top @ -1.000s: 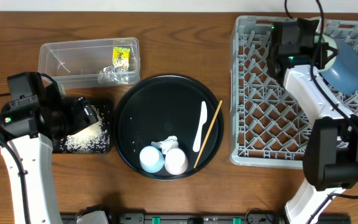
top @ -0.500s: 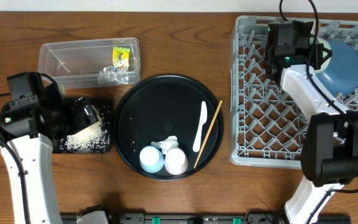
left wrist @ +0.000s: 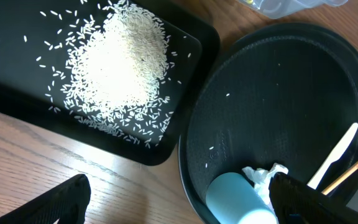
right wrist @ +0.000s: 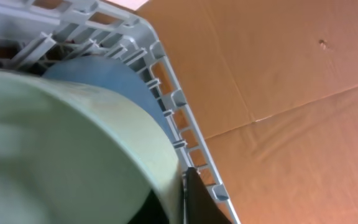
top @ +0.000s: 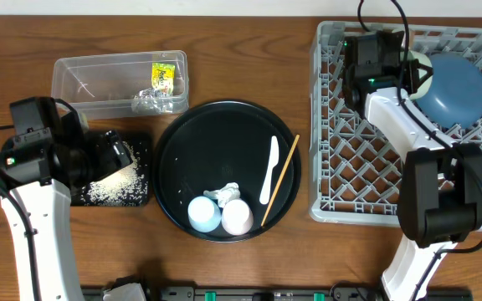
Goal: Sort waste into correct bins and load items into the dishwasher rack
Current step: 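Place the mint-green bowl into the dish rack beside the plate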
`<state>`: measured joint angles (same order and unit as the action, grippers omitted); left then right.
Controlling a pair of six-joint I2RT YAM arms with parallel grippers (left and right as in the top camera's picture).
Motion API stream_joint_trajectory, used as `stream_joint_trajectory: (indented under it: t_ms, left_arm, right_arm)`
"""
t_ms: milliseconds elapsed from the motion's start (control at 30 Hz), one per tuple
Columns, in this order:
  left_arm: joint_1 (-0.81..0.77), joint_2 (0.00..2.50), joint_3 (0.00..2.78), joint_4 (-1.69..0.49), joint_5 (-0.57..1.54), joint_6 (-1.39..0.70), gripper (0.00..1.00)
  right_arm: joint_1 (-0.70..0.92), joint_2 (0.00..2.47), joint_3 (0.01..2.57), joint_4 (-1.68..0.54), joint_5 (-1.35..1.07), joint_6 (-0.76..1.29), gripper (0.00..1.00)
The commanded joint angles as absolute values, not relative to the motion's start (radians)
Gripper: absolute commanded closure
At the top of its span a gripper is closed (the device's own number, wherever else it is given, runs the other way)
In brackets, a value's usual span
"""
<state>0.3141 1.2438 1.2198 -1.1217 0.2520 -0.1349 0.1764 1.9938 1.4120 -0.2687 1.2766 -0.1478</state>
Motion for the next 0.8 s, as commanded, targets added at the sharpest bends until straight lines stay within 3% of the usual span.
stream_joint_trajectory:
  t_ms: [0, 133, 367, 767]
  left_arm:
    - [0.319, 1.248, 1.228, -1.126, 0.253, -0.144, 0.07]
    - [0.319, 1.248, 1.228, -1.125, 0.253, -0.145, 0.07]
    - [0.319, 1.248, 1.228, -1.125, 0.253, -0.144, 0.07]
    - [0.319, 1.248, 1.228, -1.126, 0.253, -0.144, 0.07]
  right_arm:
    - [0.220, 2.017, 1.406, -0.290, 1.200, -0.150, 0.79]
    - [0.253, 2.017, 1.406, -0.323, 1.184, -0.150, 0.66]
    - [0.297, 2.014, 1.406, -0.482, 0.948, -0.012, 0.26]
    - [0.303, 1.802, 1.406, -0.596, 0.736, 0.055, 0.14]
